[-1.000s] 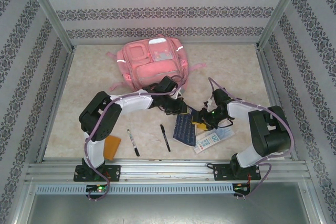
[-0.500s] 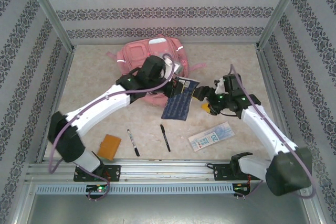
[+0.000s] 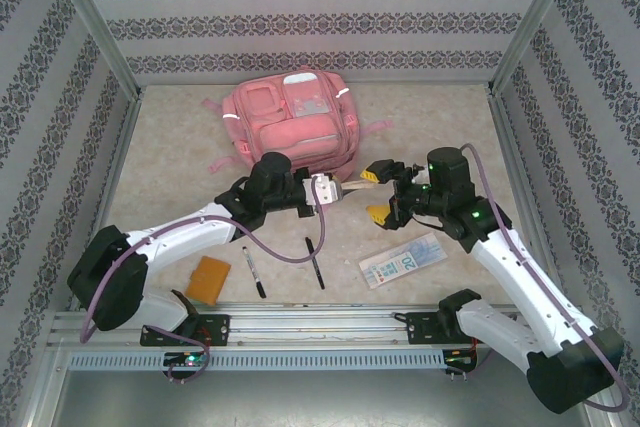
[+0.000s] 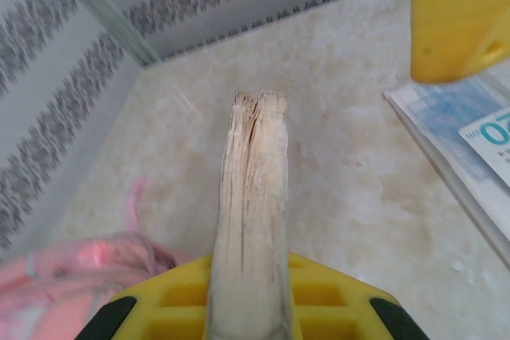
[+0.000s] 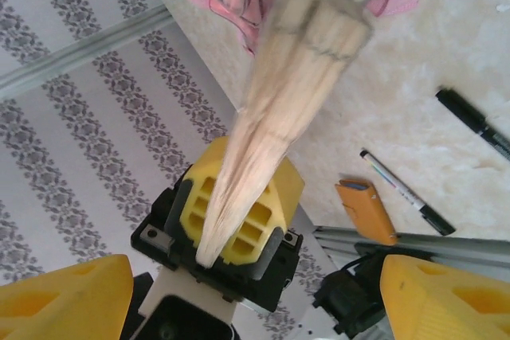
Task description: Pack the student bag
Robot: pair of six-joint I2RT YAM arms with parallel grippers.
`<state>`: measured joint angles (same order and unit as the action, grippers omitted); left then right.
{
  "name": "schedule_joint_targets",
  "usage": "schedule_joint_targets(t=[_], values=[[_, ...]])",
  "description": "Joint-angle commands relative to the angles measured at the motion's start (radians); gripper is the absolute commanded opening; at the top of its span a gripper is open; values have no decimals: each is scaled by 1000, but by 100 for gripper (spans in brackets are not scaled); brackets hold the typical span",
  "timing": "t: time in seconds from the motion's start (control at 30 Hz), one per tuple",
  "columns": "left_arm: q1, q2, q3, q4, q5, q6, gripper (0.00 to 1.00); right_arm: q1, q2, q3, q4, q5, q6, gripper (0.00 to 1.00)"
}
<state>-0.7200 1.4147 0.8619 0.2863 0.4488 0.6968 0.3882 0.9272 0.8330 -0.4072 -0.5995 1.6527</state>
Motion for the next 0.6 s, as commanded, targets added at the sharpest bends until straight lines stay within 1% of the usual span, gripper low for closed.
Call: schedule_joint_targets(t=[0.0, 0.1, 0.17, 0.2, 0.23, 0.3, 0.33, 0.37, 0.4, 0.43, 0.47, 0.5, 0.53, 0.57], values=[[-21, -12, 6, 144, 76, 141, 0, 33, 25, 10, 13, 71, 116, 81], [-31, -14, -1, 171, 112, 146, 0, 58, 68, 5, 34, 91, 158, 79], [-37, -18, -4, 164, 137, 167, 0, 59, 93, -3, 74, 112, 179, 73], [-41, -20, -6, 162, 135, 170, 0, 60, 104, -4, 96, 122, 176, 67], [-44, -23, -13, 167, 132, 169, 0, 58, 118, 0, 114, 128, 166, 58], [-45, -33, -29, 180, 130, 158, 0, 58, 138, 9, 126, 133, 137, 33], [-45, -42, -37, 187, 126, 144, 0, 59, 142, 11, 126, 134, 127, 23], [-45, -55, -47, 193, 115, 118, 9, 60, 142, 11, 134, 136, 115, 16], [-47, -70, -57, 204, 90, 62, 36, 58, 140, 11, 151, 139, 94, 8], [-47, -89, -64, 217, 45, -33, 61, 55, 135, 11, 171, 142, 70, 6], [-48, -120, -58, 213, -39, -211, 81, 49, 129, 6, 225, 143, 33, 5], [-47, -154, -35, 162, -156, -424, 100, 37, 125, 3, 285, 136, -17, 5], [-44, -182, 2, 65, -236, -599, 99, 23, 120, 2, 337, 127, -62, 5], [-39, -211, 57, -88, -284, -750, 99, 3, 115, 0, 398, 113, -126, 5]])
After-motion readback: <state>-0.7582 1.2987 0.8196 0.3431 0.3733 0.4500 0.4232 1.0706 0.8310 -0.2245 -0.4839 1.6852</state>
